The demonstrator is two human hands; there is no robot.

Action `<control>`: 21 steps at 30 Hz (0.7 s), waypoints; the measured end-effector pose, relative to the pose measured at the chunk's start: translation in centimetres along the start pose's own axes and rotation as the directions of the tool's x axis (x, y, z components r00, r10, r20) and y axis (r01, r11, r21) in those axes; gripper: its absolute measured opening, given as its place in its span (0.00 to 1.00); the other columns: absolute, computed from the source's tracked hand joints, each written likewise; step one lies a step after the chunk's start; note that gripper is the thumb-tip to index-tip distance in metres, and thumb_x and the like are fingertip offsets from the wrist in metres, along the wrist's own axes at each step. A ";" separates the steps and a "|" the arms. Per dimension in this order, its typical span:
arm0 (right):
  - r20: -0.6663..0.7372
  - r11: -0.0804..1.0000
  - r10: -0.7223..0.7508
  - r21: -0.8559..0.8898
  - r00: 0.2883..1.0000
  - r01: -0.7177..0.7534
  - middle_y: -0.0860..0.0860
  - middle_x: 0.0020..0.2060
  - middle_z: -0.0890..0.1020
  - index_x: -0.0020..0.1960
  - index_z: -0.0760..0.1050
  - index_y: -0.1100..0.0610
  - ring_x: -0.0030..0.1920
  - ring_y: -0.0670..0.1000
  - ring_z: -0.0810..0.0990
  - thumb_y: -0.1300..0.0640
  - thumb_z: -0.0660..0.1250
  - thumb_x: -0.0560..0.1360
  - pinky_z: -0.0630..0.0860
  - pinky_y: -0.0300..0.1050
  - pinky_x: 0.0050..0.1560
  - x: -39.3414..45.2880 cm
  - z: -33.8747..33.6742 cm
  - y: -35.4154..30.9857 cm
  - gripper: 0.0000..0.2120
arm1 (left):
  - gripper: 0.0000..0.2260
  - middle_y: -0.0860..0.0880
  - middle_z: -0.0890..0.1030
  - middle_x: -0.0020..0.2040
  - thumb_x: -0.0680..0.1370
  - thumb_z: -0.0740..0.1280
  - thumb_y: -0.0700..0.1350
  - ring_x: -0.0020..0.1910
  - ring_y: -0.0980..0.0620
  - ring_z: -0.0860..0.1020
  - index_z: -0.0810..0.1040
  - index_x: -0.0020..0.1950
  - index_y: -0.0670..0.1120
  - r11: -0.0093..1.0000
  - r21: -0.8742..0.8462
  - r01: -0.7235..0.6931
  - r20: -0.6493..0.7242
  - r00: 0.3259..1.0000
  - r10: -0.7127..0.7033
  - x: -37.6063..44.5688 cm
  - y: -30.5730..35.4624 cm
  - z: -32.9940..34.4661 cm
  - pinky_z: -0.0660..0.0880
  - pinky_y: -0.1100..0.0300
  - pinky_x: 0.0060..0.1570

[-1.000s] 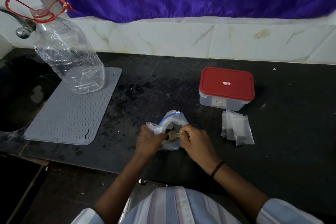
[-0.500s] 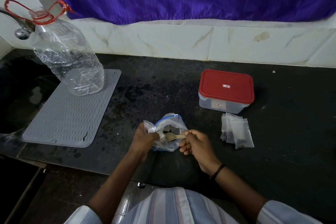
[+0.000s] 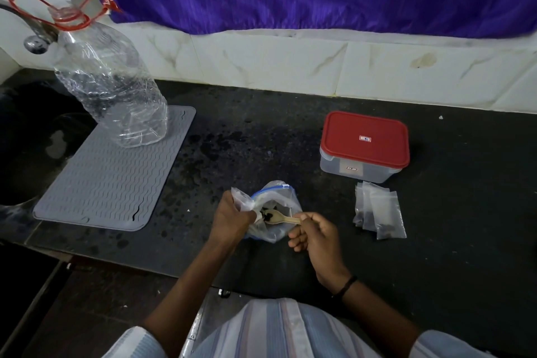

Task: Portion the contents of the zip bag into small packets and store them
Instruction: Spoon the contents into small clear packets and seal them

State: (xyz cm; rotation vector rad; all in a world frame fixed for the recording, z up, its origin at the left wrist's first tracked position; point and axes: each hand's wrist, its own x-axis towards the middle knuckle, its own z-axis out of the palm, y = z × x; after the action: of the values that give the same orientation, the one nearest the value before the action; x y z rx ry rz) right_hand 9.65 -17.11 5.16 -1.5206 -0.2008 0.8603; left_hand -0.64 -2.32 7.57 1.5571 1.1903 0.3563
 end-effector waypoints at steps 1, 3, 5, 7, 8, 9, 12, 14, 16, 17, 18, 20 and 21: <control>-0.019 1.000 -0.020 0.003 1.000 0.020 0.57 0.31 0.81 0.51 0.77 0.62 0.29 0.51 0.78 0.60 0.59 0.82 0.73 0.40 0.29 -0.1 -0.1 0.0 0.10 | 0.16 0.47 0.77 0.47 0.72 0.71 0.33 0.43 0.50 0.78 0.70 0.55 0.45 1.000 0.022 -0.005 -0.018 1.000 0.005 0.1 -0.1 0.0 0.76 0.59 0.33; -0.048 0.999 -0.042 0.016 0.998 0.043 0.57 0.30 0.80 0.51 0.78 0.62 0.28 0.51 0.77 0.61 0.59 0.82 0.72 0.39 0.27 -0.3 -0.5 -0.1 0.10 | 0.17 0.49 0.76 0.47 0.72 0.72 0.35 0.44 0.52 0.78 0.70 0.56 0.45 0.998 0.066 -0.018 -0.047 0.999 0.021 0.2 -0.1 0.0 0.79 0.56 0.36; -0.063 0.999 -0.046 0.022 0.997 0.047 0.57 0.29 0.80 0.50 0.78 0.63 0.27 0.51 0.77 0.62 0.58 0.82 0.71 0.41 0.27 -0.3 -0.9 -0.3 0.10 | 0.18 0.49 0.77 0.47 0.71 0.73 0.36 0.44 0.52 0.78 0.70 0.57 0.44 0.995 0.094 -0.041 -0.046 0.998 0.046 0.2 -0.2 -0.1 0.81 0.54 0.38; -0.072 0.999 -0.049 0.016 0.996 0.050 0.57 0.28 0.79 0.50 0.78 0.63 0.27 0.52 0.76 0.62 0.58 0.82 0.70 0.43 0.27 -0.3 -1.2 -0.4 0.10 | 0.19 0.48 0.77 0.48 0.70 0.74 0.37 0.45 0.50 0.79 0.70 0.57 0.45 0.991 0.111 -0.070 -0.016 0.997 0.072 0.2 -0.3 -0.2 0.81 0.53 0.39; -0.078 0.998 -0.055 0.019 0.995 0.056 0.57 0.28 0.79 0.49 0.78 0.63 0.26 0.52 0.76 0.63 0.58 0.81 0.70 0.43 0.27 -0.3 -1.3 -0.6 0.10 | 0.20 0.48 0.77 0.48 0.70 0.75 0.38 0.45 0.50 0.79 0.69 0.56 0.46 0.990 0.116 -0.082 0.003 0.997 0.082 0.1 -0.3 -0.3 0.81 0.53 0.39; -0.082 0.997 -0.063 0.028 0.995 0.065 0.58 0.28 0.78 0.49 0.78 0.63 0.26 0.53 0.75 0.63 0.58 0.81 0.69 0.44 0.28 -0.5 -1.4 -0.9 0.10 | 0.20 0.48 0.77 0.48 0.69 0.75 0.39 0.45 0.51 0.79 0.68 0.55 0.46 0.989 0.117 -0.095 0.015 0.995 0.094 0.0 -0.2 -0.4 0.80 0.54 0.39; -0.081 0.992 -0.095 0.073 0.992 0.101 0.58 0.27 0.76 0.48 0.78 0.64 0.25 0.53 0.73 0.64 0.58 0.81 0.67 0.44 0.27 -1.2 -1.9 -2.1 0.10 | 0.21 0.49 0.76 0.46 0.68 0.77 0.39 0.42 0.53 0.77 0.67 0.52 0.48 0.974 0.140 -0.179 -0.008 0.983 0.182 -0.1 0.1 -1.0 0.74 0.63 0.36; -0.080 0.986 -0.128 0.101 0.989 0.135 0.58 0.26 0.76 0.47 0.79 0.63 0.24 0.53 0.73 0.64 0.58 0.81 0.67 0.44 0.27 -1.7 -2.0 -3.2 0.11 | 0.21 0.50 0.75 0.44 0.67 0.78 0.39 0.40 0.57 0.75 0.67 0.49 0.48 0.947 0.169 -0.273 -0.043 0.958 0.284 -0.2 0.2 -1.6 0.71 0.70 0.35; -0.089 0.976 -0.165 0.129 0.982 0.176 0.57 0.25 0.75 0.45 0.79 0.62 0.23 0.53 0.72 0.65 0.58 0.80 0.67 0.43 0.26 -2.2 -1.9 -4.5 0.11 | 0.21 0.52 0.74 0.42 0.67 0.78 0.40 0.39 0.60 0.73 0.67 0.48 0.48 0.905 0.210 -0.371 -0.059 0.919 0.390 -0.2 0.3 -2.1 0.69 0.72 0.36; -0.095 0.970 -0.184 0.141 0.978 0.196 0.57 0.24 0.75 0.44 0.79 0.61 0.23 0.53 0.72 0.65 0.58 0.80 0.66 0.42 0.25 -2.4 -1.8 -5.2 0.12 | 0.22 0.53 0.73 0.42 0.67 0.79 0.40 0.40 0.60 0.73 0.67 0.48 0.48 0.878 0.239 -0.415 -0.056 0.897 0.439 -0.2 0.2 -2.2 0.68 0.72 0.37; -0.095 0.965 -0.202 0.149 0.975 0.214 0.57 0.24 0.75 0.44 0.79 0.61 0.23 0.53 0.72 0.65 0.58 0.80 0.67 0.42 0.25 -2.6 -1.5 -5.9 0.12 | 0.22 0.53 0.73 0.43 0.67 0.79 0.42 0.41 0.60 0.73 0.67 0.49 0.48 0.851 0.264 -0.455 -0.045 0.875 0.482 -0.2 0.3 -2.3 0.68 0.71 0.38; -0.071 0.956 -0.241 0.157 0.968 0.250 0.57 0.24 0.75 0.44 0.79 0.61 0.23 0.53 0.72 0.65 0.58 0.80 0.67 0.42 0.24 -3.1 -0.9 -7.4 0.12 | 0.21 0.52 0.73 0.44 0.67 0.78 0.45 0.43 0.58 0.73 0.68 0.49 0.48 0.802 0.304 -0.514 -0.011 0.840 0.542 -0.2 0.3 -2.2 0.68 0.68 0.40; -0.050 0.951 -0.262 0.153 0.964 0.267 0.57 0.24 0.75 0.45 0.79 0.61 0.23 0.53 0.72 0.65 0.58 0.81 0.67 0.42 0.24 -3.3 -0.6 -8.0 0.12 | 0.20 0.51 0.73 0.45 0.68 0.77 0.47 0.43 0.56 0.73 0.68 0.49 0.48 0.781 0.322 -0.535 0.002 0.825 0.565 -0.3 0.3 -2.0 0.69 0.65 0.41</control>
State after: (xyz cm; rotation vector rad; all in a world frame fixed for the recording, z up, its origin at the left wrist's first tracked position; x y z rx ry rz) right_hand 10.62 -18.17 13.68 -1.3207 -0.3002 0.6244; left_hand -2.12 -1.39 8.68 2.1898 0.8589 0.6570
